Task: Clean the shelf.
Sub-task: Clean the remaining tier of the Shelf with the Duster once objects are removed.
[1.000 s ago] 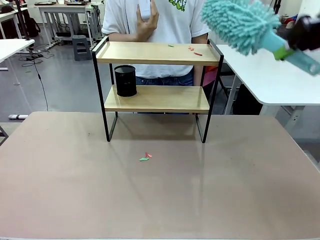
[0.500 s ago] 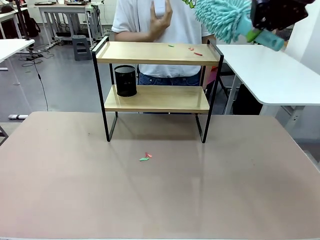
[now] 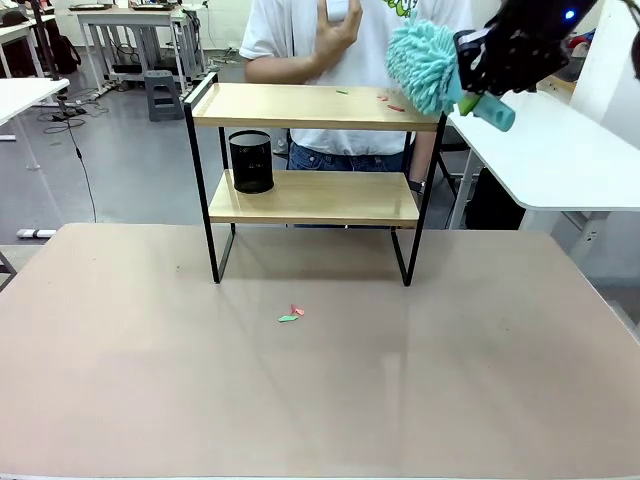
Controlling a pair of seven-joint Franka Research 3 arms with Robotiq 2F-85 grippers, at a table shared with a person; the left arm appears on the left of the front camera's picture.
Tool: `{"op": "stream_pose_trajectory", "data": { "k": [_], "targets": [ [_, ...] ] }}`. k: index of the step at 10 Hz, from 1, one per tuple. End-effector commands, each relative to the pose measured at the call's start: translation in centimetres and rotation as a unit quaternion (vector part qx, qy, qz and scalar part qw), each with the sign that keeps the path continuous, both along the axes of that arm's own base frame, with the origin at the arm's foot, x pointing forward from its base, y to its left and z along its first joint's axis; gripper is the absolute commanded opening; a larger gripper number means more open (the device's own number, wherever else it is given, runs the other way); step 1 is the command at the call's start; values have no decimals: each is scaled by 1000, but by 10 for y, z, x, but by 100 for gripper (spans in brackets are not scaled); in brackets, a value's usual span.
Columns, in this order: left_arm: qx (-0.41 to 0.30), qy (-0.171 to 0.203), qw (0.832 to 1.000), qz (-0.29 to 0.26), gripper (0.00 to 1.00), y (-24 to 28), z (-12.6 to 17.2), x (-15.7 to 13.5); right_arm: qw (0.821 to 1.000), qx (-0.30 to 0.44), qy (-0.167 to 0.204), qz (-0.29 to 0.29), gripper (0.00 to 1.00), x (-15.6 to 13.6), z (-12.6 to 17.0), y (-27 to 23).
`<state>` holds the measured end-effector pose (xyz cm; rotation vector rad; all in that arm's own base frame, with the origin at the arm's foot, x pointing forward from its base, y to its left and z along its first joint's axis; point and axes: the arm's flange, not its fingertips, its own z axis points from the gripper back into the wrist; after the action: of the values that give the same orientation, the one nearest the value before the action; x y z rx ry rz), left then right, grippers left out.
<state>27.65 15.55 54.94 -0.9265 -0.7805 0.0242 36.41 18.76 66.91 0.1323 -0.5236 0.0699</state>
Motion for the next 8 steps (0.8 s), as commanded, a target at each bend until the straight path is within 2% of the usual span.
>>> {"op": "stream_pose_trajectory", "data": {
  "k": [1,4,8],
  "targets": [
    [-2,-12,1000,-3,100,-2,1,1,1000,-2,-4,-12,12,14,2,15],
    [-2,-12,1000,-3,100,-2,1,1,1000,1,18,18,12,27,-10,38],
    [-2,-12,1000,-3,100,-2,1,1,996,7,29,89,12,48,-1,50]
  ]
}}
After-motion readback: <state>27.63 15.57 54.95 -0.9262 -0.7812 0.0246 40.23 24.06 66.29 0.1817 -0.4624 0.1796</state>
